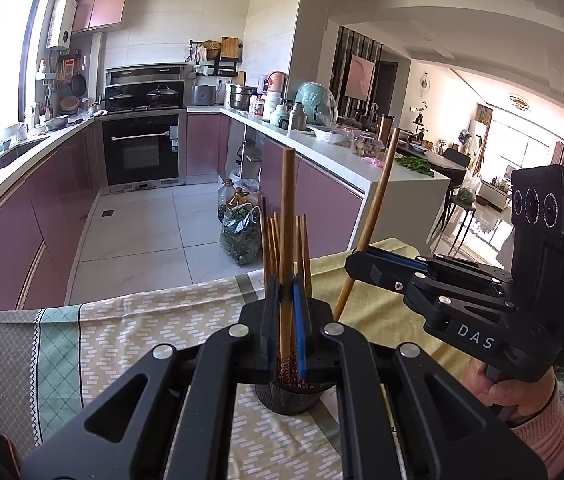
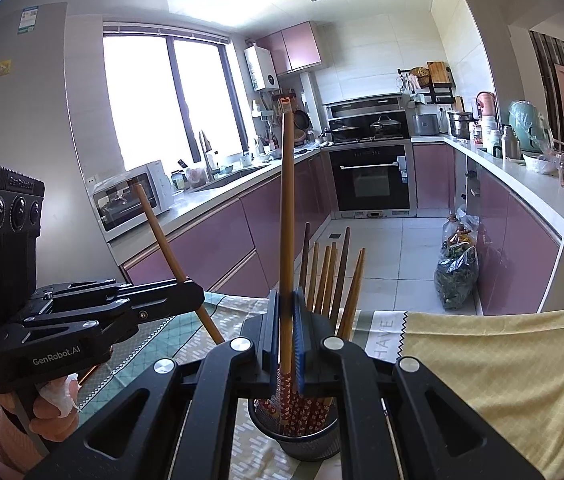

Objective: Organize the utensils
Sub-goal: 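Push the left gripper's chopstick down into the cup while the right gripper inserts its chopstick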

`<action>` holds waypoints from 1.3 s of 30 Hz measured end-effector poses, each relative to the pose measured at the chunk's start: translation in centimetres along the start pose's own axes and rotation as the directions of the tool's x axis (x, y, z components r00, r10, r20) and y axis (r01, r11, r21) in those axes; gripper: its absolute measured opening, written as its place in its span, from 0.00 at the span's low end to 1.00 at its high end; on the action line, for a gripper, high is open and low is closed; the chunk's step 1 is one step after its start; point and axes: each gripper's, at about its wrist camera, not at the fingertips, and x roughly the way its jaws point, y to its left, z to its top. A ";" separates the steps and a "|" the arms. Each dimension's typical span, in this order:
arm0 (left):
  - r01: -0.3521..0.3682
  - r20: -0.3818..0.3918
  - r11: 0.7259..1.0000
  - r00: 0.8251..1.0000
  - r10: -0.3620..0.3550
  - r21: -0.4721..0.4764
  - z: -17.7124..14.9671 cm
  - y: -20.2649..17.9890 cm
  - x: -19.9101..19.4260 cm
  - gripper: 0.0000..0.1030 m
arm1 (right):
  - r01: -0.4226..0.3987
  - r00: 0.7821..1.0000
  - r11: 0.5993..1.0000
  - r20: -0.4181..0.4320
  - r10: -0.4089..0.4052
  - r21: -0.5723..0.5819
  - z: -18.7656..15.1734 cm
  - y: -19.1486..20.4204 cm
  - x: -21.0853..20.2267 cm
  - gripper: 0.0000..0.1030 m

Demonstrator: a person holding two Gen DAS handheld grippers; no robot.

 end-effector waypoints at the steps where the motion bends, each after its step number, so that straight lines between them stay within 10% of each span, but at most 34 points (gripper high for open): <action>1: 0.000 -0.003 1.000 1.000 0.000 0.000 0.0 0.1 0.1 0.07 | 0.001 1.000 1.000 -0.003 -0.001 0.000 0.0 0.0 0.1 0.06; 39: -0.005 -0.089 1.000 0.996 0.006 0.014 -1.3 0.1 2.5 0.07 | 0.013 0.996 1.000 -0.090 -0.011 0.024 -2.2 -0.5 2.9 0.05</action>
